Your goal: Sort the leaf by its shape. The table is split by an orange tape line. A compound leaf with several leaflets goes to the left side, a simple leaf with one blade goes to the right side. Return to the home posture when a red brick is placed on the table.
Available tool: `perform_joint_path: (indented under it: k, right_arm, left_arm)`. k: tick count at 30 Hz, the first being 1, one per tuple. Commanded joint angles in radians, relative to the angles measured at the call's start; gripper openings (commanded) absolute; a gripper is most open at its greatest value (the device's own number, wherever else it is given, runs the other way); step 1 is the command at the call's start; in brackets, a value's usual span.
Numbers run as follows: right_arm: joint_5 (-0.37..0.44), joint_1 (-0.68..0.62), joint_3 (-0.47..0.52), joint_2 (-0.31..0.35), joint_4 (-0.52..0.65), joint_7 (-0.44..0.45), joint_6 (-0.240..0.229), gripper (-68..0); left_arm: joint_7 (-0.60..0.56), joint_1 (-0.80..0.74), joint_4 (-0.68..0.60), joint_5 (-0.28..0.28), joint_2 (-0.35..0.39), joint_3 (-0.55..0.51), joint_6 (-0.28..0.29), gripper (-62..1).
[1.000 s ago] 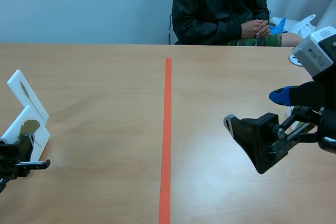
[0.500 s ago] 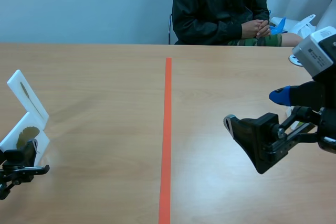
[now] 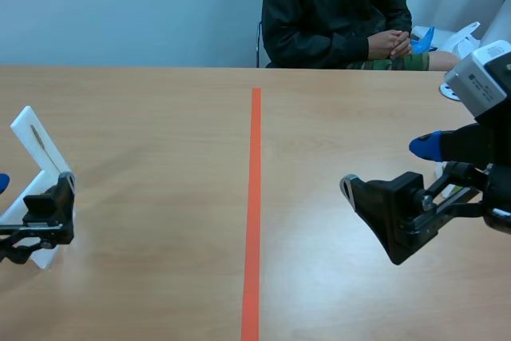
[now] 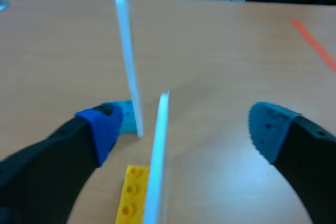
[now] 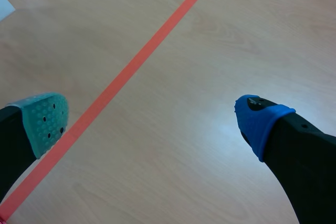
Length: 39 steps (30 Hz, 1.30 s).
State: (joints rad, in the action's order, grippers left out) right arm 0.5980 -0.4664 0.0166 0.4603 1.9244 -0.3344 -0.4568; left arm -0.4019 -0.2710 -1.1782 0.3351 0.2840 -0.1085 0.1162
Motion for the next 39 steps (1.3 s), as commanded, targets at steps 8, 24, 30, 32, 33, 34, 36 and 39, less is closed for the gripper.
perform_joint_path:
  k: [8, 24, 30, 32, 33, 34, 36, 39]
  right_arm:
    - [0.007, -0.002, 0.0, 0.011, 0.003, 0.019, 0.0, 0.4]
    - [0.0, -0.002, 0.0, 0.011, 0.003, 0.019, 0.0, 0.4]
    - [0.0, -0.002, 0.0, 0.011, 0.003, 0.018, 0.0, 0.4]
    - [0.001, -0.002, 0.0, 0.011, 0.003, 0.011, 0.0, 0.4]
    - [0.007, -0.002, 0.002, 0.011, 0.005, 0.001, 0.0, 0.4]
    - [0.018, -0.003, 0.004, 0.011, 0.006, -0.008, -0.001, 0.4]
    - [0.031, -0.008, 0.011, 0.011, 0.013, -0.018, -0.004, 0.4]
    - [0.038, -0.026, 0.031, 0.011, 0.035, -0.02, -0.005, 0.4]
  left_arm:
    - [0.02, -0.197, -0.329, 0.013, 0.098, -0.032, 0.15, 1.4]
    - [0.398, -0.379, -0.727, 0.051, 0.116, 0.019, 0.389, 1.4]
    - [0.407, -0.351, -0.724, 0.035, 0.116, 0.103, 0.294, 1.4]
    - [0.42, -0.335, -0.722, 0.035, 0.116, 0.122, 0.26, 1.4]
    - [0.43, -0.326, -0.718, 0.035, 0.116, 0.129, 0.252, 1.4]
    - [0.438, -0.318, -0.713, 0.035, 0.116, 0.134, 0.243, 1.4]
    - [0.453, -0.307, -0.706, 0.035, 0.116, 0.142, 0.232, 1.4]
    - [0.453, -0.302, -0.7, 0.035, 0.116, 0.142, 0.23, 1.4]
